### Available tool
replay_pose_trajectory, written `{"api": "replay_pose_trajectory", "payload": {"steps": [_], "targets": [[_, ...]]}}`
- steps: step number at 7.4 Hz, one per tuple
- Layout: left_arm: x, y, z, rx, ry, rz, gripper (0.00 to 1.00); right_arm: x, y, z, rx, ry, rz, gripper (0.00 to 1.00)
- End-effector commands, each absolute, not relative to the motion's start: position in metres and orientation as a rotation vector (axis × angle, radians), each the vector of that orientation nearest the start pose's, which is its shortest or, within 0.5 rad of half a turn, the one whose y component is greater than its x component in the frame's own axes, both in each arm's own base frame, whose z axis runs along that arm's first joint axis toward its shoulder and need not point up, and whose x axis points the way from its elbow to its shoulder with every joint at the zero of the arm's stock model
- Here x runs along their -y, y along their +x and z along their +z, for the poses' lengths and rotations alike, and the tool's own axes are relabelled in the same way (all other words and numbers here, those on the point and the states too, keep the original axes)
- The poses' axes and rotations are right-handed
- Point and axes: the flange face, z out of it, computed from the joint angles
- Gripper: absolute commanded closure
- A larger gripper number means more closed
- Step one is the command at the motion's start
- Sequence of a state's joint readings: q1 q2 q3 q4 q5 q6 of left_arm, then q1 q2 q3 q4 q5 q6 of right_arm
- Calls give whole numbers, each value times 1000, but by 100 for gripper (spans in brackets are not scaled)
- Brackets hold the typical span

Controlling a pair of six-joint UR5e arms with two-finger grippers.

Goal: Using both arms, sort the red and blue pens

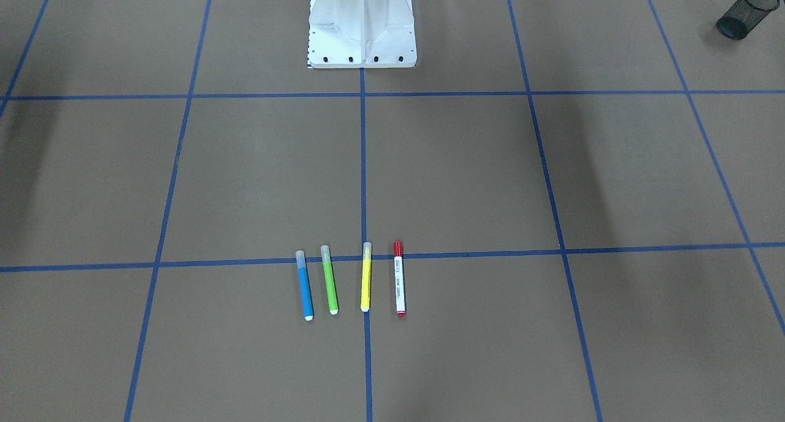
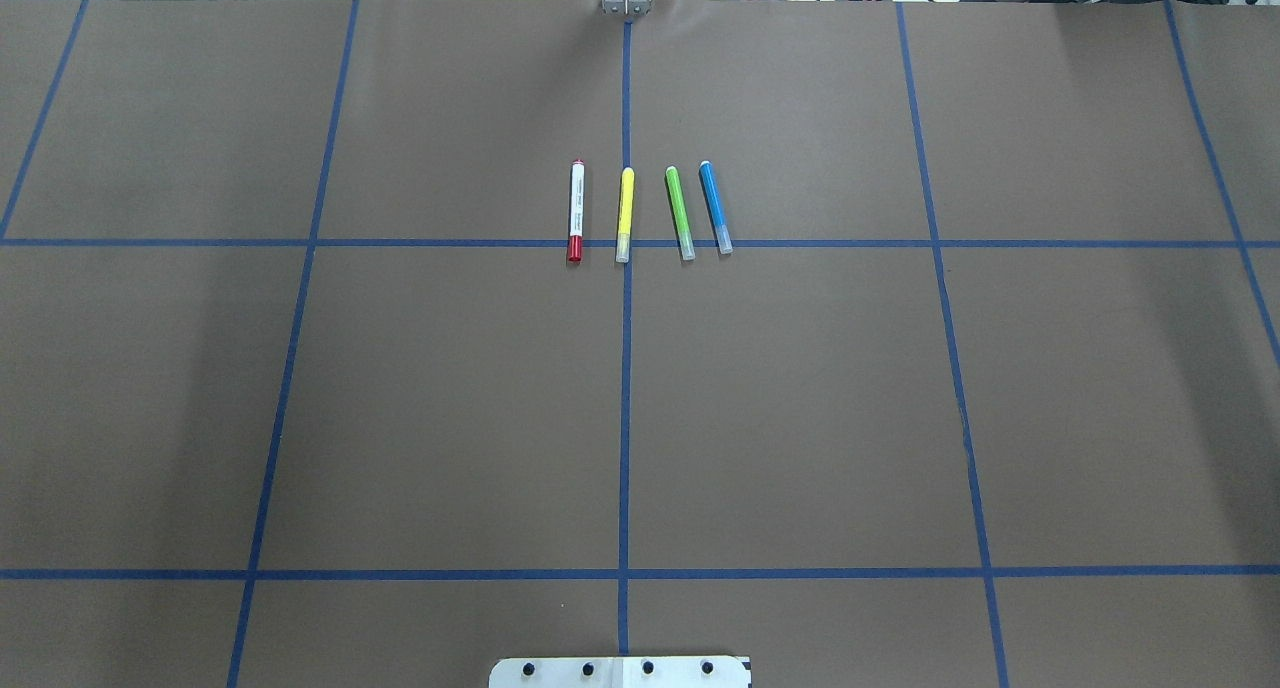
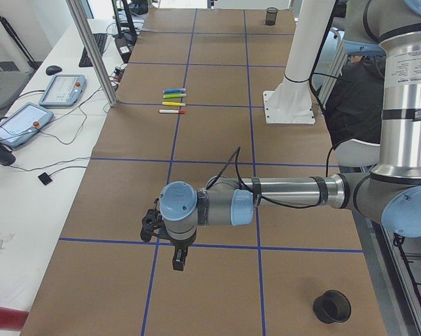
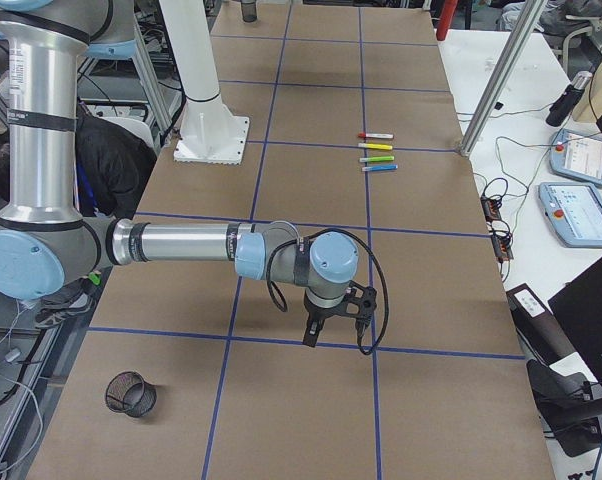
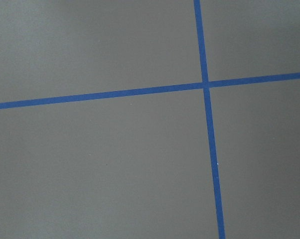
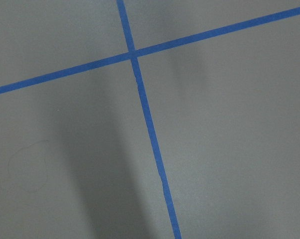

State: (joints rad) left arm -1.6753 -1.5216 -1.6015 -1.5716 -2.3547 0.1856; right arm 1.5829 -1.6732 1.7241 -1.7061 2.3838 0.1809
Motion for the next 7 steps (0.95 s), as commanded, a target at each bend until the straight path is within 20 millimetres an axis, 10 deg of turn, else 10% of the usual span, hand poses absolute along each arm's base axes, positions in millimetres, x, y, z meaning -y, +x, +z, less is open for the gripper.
{"api": "replay_pose_trajectory", "payload": {"steps": [1,7], "targets": [[461,-112,666,-778,97,70,0,441,66,639,808,-142,213,0],[466,-112,661,-776,104,72,0,441,66,636,807,-135,211,0]]}}
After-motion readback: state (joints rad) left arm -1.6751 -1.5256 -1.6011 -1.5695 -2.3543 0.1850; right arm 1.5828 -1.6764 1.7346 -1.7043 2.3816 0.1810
